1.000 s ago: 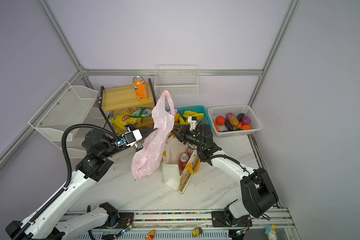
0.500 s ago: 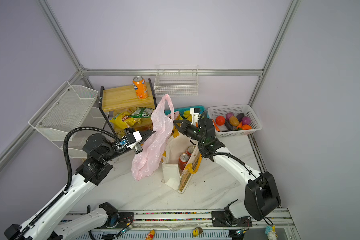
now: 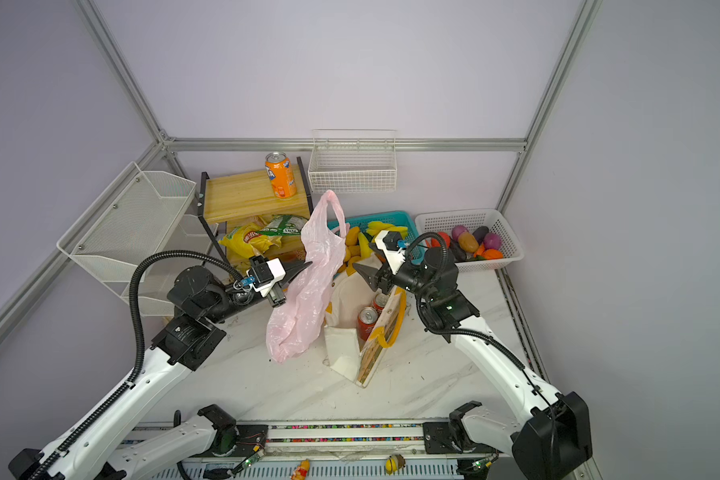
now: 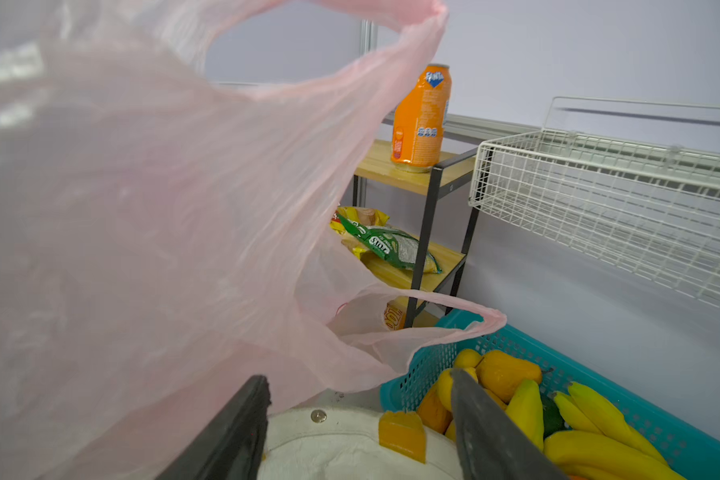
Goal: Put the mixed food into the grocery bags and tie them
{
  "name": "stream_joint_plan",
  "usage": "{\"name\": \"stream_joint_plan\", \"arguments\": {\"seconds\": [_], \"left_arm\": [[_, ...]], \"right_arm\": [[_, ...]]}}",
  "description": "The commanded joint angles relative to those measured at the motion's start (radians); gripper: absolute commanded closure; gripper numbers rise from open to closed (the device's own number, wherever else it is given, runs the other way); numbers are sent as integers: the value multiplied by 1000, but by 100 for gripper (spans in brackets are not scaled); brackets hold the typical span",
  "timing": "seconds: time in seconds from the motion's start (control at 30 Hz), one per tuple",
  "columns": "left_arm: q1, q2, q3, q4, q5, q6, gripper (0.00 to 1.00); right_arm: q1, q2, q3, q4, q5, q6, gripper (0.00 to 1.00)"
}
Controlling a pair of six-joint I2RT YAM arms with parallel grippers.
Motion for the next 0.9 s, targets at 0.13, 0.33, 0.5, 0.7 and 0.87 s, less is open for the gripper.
{"name": "stream_joint_plan", "arguments": {"seconds": [0.13,0.33,0.5,0.7,0.87], "left_arm": [[3,-10,47,9,17,-27,100],[3,-7,51,8,29,-32,100],[3,-7,53,9,31,-33,100],[7,-10,45,8,11,-31,100],[30,-31,28,-15,-19,-27,100]], "right_arm": [[7,137,48,132,-261,-299,23],[39,244,82,254,-306,-307,24],[54,300,109,313,-328,-316,28],[58,315,83,394,-329,-314,68],[57,263,20,462,-229,-329,100]]}}
